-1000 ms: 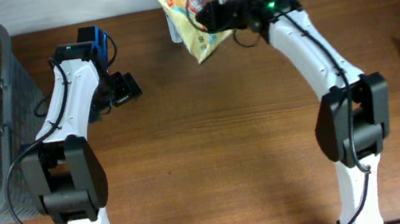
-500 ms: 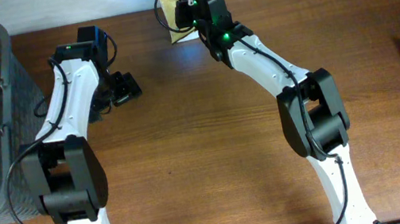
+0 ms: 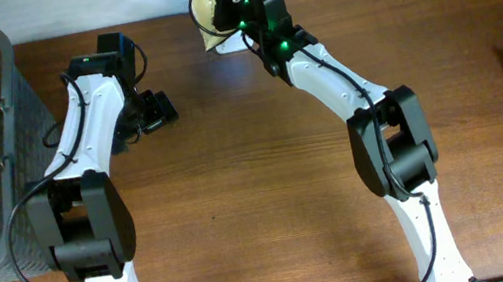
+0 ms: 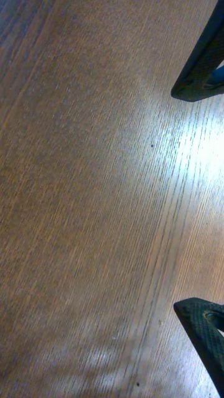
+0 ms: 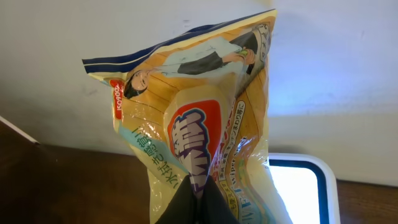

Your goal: Scan the item barcode

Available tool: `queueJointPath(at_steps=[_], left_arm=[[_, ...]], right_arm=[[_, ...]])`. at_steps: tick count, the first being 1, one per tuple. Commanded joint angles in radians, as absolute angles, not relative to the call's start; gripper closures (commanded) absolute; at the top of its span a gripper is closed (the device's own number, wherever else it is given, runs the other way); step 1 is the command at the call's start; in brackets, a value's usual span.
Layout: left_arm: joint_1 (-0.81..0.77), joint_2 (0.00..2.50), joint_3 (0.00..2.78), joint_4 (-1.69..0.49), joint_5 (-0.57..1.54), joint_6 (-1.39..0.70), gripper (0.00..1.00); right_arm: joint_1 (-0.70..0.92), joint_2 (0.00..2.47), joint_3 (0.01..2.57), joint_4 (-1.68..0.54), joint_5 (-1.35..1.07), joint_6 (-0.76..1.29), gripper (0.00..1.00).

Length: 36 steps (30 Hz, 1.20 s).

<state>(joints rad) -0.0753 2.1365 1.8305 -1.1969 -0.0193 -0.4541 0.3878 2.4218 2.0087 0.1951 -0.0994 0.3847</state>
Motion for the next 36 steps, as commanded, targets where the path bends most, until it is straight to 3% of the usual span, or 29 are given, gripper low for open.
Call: queueJointPath(at_steps=[1, 8, 13, 16, 21, 24, 25, 26, 27, 29, 30, 31, 36], left_arm=[[-0.075, 2.144, 1.833, -1.198, -0.023, -0.463, 0.01], [-0.075, 2.144, 1.833, -1.198, -0.023, -0.463, 0.01], [-0.075, 2.144, 1.833, -1.198, -0.023, -0.463, 0.01], [-0.075, 2.144, 1.833, -1.198, -0.023, -0.463, 0.01], [-0.075, 2.144, 1.833, -1.198, -0.023, -0.463, 0.01], [-0.075, 2.144, 1.833, -1.198, -0.023, -0.463, 0.01], [-0.075, 2.144, 1.833, -1.198, -0.023, -0.463, 0.01], [-0.076, 2.144, 1.833, -1.198, -0.023, -0.463, 0.01], [-0.075, 2.144, 1.833, -1.198, -0.023, -0.463, 0.01], [-0.075, 2.144, 1.833, -1.198, -0.023, -0.463, 0.01], [-0.075, 2.144, 1.833, -1.198, -0.023, -0.463, 0.01], [-0.075, 2.144, 1.833, -1.198, -0.023, -0.463, 0.01], [-0.075, 2.144, 1.833, -1.198, -0.023, -0.463, 0.01]], right_arm=[[0.384, 2.432, 2.041, 0.207, -0.113, 0.371, 0.96], [0.35, 2.395, 2.048, 0.19, -0.108, 0.243, 0.96], [0.208, 2.257, 2.048, 0.058, -0.096, 0.244, 0.96], [0.044, 2.163, 2.048, -0.159, -0.072, 0.244, 0.96], [-0.318, 2.139, 2.046, -0.746, 0.277, 0.243, 0.96], [-0.525, 2.186, 2.041, -0.89, 0.235, 0.239, 0.96], [-0.561, 2.2, 2.038, -0.906, 0.195, 0.24, 0.79], [-0.587, 2.212, 2.038, -0.927, 0.171, 0.239, 0.5], [-0.597, 2.212, 2.038, -0.941, 0.168, 0.24, 0.36], [-0.596, 2.185, 2.041, -0.981, 0.168, 0.241, 0.21], [-0.589, 2.144, 2.041, -0.996, 0.165, 0.244, 0.09], [-0.58, 2.086, 2.041, -1.006, 0.163, 0.244, 0.01], [-0.461, 1.678, 2.041, -1.113, -0.027, 0.304, 0.01]])
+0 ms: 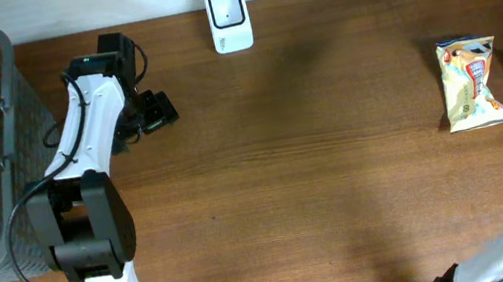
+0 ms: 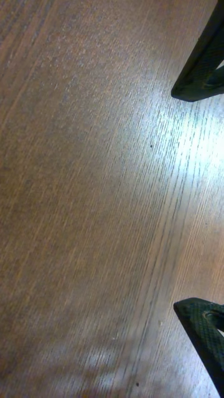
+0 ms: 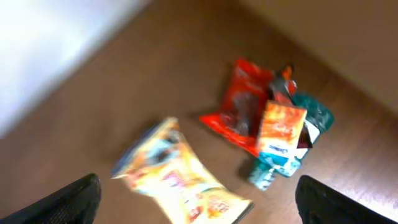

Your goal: Scan the item barcode

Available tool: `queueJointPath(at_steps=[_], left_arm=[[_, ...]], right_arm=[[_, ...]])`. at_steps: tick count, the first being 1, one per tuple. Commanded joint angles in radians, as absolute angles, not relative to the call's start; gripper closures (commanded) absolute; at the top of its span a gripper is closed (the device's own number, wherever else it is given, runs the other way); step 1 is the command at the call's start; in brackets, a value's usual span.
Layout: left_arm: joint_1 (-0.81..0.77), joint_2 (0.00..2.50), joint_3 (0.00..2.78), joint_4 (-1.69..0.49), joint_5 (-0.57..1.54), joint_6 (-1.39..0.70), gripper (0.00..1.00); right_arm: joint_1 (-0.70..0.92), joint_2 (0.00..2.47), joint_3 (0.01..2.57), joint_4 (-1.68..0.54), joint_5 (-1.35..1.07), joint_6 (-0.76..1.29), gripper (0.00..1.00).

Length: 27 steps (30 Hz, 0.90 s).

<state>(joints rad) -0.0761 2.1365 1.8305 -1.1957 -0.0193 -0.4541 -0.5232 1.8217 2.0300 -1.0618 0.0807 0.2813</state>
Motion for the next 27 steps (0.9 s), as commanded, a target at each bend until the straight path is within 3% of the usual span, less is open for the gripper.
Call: queueJointPath(at_steps=[1, 5, 9, 16, 27], left_arm=[[-0.075, 2.144, 1.833, -1.198, -0.023, -0.463, 0.01], [-0.076, 2.144, 1.833, -1.198, -0.023, -0.463, 0.01], [-0.077, 2.144, 1.833, -1.198, -0.023, -0.463, 0.01], [-0.077, 2.144, 1.833, -1.198, -0.023, -0.463, 0.01], [-0.077, 2.144, 1.833, -1.198, -0.023, -0.463, 0.01]], right_arm=[[-0.424, 1.628, 2.041, -1.158, -0.026, 0.304, 0.01], [-0.187, 1.51, 2.032, -1.426, -0.026, 0.304, 0.01], [0.01, 1.364, 1.83, -1.412, 0.015, 0.303, 0.01], [0.033, 0.766, 1.032, -1.082, 0.007, 0.305, 0.01], [0.033, 0.885, 0.953, -1.084, 0.015, 0.303, 0.01]])
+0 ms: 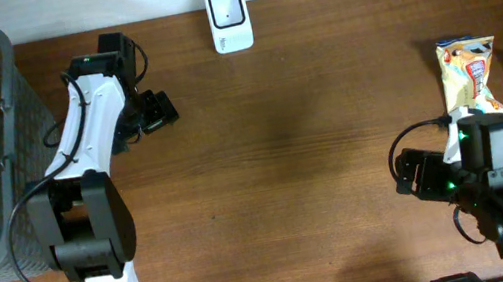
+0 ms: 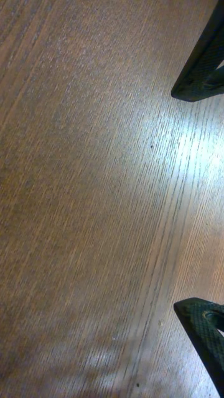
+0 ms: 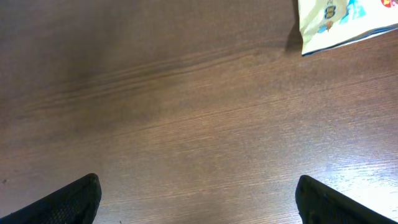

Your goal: Scan the item barcode

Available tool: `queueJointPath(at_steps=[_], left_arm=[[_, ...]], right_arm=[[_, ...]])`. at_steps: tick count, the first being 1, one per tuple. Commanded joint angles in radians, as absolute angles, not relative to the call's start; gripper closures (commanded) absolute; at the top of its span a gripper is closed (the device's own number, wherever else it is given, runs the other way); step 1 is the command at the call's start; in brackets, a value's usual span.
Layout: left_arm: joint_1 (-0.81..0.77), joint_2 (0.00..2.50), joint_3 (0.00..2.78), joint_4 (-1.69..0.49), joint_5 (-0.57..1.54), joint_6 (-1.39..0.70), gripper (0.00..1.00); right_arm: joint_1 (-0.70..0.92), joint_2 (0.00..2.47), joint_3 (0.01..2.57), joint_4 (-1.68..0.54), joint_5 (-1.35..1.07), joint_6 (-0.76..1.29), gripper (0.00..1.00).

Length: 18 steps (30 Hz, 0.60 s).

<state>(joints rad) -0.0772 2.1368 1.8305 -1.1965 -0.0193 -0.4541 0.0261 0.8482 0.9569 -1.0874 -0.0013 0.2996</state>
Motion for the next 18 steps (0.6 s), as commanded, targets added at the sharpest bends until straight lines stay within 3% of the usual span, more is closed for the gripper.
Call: queueJointPath(at_steps=[1, 5, 11, 14, 18], left_arm=[[-0.077, 2.144, 1.833, -1.198, -0.023, -0.463, 0.01], [-0.077, 2.144, 1.833, -1.198, -0.023, -0.463, 0.01], [-0.077, 2.144, 1.833, -1.198, -0.023, -0.463, 0.01], [-0.077, 2.144, 1.833, -1.198, -0.023, -0.463, 0.01], [-0.077, 2.144, 1.833, -1.198, -0.023, -0.463, 0.01]], right_arm=[[0.033, 0.915, 0.953, -1.084, 0.015, 0.304, 0.01], [0.033, 1.041, 0.953, -1.081, 0.004, 0.266, 0.01], [0.033, 0.982, 0.936, -1.033, -0.046, 0.266, 0.01], [0.033, 0.806, 0.702, -0.803, -0.111, 0.266, 0.01], [0.033, 0.54, 0.266, -0.303, -0.308, 0.266, 0.01]])
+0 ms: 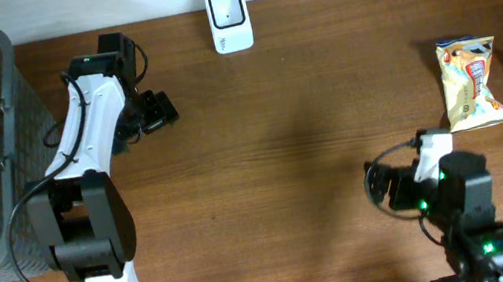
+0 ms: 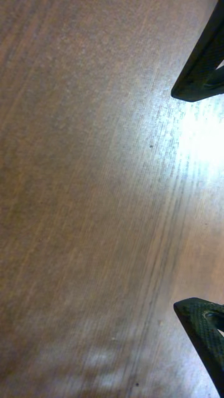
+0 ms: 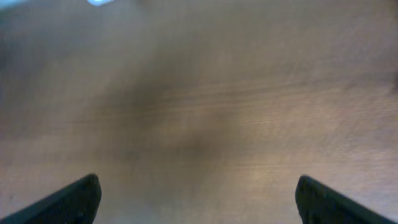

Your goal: Scan the item barcode

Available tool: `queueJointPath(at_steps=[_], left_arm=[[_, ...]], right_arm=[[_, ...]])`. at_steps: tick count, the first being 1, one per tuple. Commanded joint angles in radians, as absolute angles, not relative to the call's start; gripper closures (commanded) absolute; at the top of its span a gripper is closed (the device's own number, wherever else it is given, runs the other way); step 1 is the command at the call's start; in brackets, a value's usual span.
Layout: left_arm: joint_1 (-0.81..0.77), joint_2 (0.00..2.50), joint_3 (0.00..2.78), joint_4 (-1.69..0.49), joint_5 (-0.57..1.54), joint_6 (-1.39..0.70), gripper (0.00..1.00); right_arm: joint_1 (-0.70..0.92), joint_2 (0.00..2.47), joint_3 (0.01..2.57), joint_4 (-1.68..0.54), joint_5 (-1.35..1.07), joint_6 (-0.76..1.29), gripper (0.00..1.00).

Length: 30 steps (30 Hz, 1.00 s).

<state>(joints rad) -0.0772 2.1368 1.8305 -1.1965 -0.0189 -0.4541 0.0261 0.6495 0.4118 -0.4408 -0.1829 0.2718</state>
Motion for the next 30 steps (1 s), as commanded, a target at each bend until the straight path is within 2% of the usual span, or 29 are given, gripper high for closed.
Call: queueJointPath(at_steps=[1, 5, 8, 12, 15, 17, 24, 30], left_arm=[[-0.077, 2.144, 1.833, -1.198, -0.023, -0.463, 0.01], [-0.077, 2.144, 1.833, -1.198, -0.023, -0.463, 0.01], [-0.077, 2.144, 1.833, -1.198, -0.023, -0.463, 0.01], [-0.077, 2.144, 1.833, -1.198, -0.023, -0.463, 0.01], [-0.078, 2.144, 1.833, -1.198, -0.023, -0.463, 0.01], [-0.077, 2.144, 1.833, -1.198, -0.023, -0.463, 0.01], [-0.078, 2.144, 1.833, -1.198, -0.023, -0.463, 0.01], [-0.078, 2.144, 1.833, -1.198, -0.023, -0.463, 0.01]], right_arm=[[0.033, 0.491, 0.213, -0.235, -0.329, 0.266, 0.01], [0.034, 0.215, 0.108, -0.186, -0.325, 0.266, 0.01], [0.033, 0.111, 0.096, -0.185, -0.299, 0.213, 0.01], [0.034, 0.013, 0.006, -0.047, -0.256, 0.187, 0.01], [0.033, 0.003, 0.006, -0.008, -0.111, 0.187, 0.01], [0.032, 0.003, 0.006, -0.067, 0.009, 0.187, 0.01], [0.032, 0.003, 0.006, -0.083, 0.02, -0.016, 0.01], [0.033, 0.003, 0.006, -0.083, 0.02, -0.052, 0.01]])
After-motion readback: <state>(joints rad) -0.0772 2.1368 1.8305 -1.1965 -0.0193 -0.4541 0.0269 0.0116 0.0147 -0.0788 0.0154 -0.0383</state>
